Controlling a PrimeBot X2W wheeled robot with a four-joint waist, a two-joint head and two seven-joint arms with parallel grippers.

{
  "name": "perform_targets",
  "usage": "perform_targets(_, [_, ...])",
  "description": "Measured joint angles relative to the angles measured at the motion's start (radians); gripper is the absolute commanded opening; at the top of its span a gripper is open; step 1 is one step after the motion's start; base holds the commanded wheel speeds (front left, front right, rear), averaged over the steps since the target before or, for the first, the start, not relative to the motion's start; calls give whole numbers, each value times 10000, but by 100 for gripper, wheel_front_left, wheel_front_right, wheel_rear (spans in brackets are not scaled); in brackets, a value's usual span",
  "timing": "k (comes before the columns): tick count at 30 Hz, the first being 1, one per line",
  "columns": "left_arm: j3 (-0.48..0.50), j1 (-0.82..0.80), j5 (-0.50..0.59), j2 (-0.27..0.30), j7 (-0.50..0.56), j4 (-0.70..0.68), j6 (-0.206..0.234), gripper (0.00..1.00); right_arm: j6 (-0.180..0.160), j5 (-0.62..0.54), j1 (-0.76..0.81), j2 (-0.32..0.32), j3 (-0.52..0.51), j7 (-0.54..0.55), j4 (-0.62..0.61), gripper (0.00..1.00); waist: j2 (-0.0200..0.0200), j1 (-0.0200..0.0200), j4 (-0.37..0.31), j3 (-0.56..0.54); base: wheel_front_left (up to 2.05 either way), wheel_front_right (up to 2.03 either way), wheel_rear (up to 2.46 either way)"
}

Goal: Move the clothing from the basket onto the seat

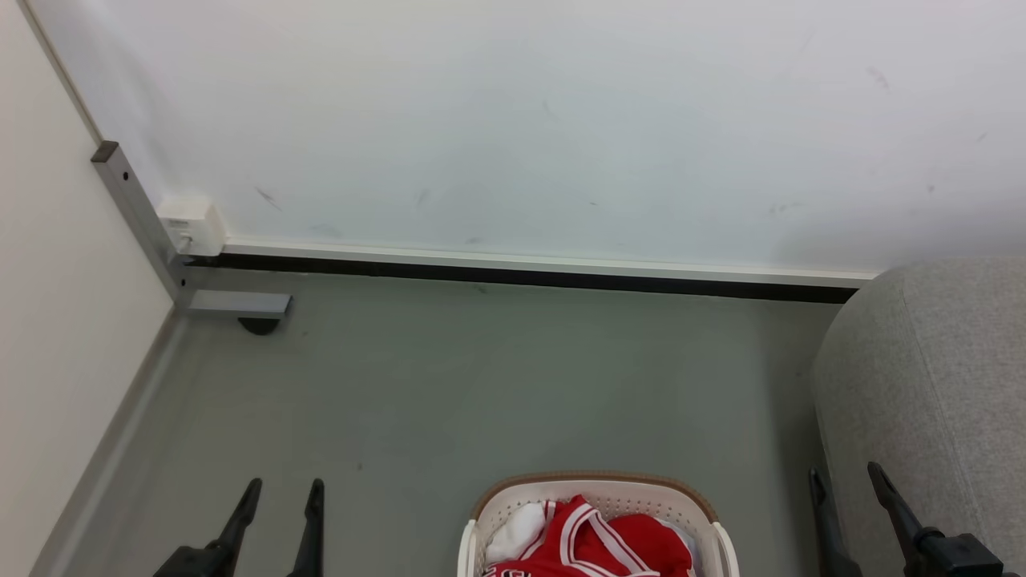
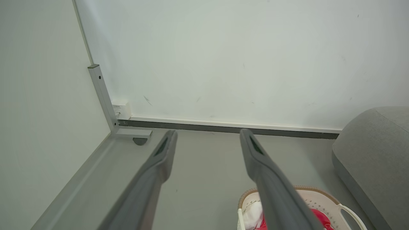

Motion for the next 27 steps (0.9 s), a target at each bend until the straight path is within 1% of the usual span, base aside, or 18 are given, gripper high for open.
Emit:
perform_targets(10, [54,-4,-13,-59,-2,73,-84,100,0,79,-53,-6,65,-2,102,100,0,0,-216,181,0,0,0])
perform_targets(16, [-347,-306,-27,-71,-2,332,-180,100,0,132,-242,-12,86,-19,19,100,0,0,-421,512,0,0,0])
perform_targets(21, [-1327,-1091,-10,38,-2,803,-226,100,0,186,-702,-15,144,-19,-232,100,0,0,-605,1098,0,0,0])
perform_targets(27, [-3478,-2535,-134,462,-2,1847,-257,100,0,276,-1340,-17,230,-21,-662,100,0,1,-886,2056,0,0,0])
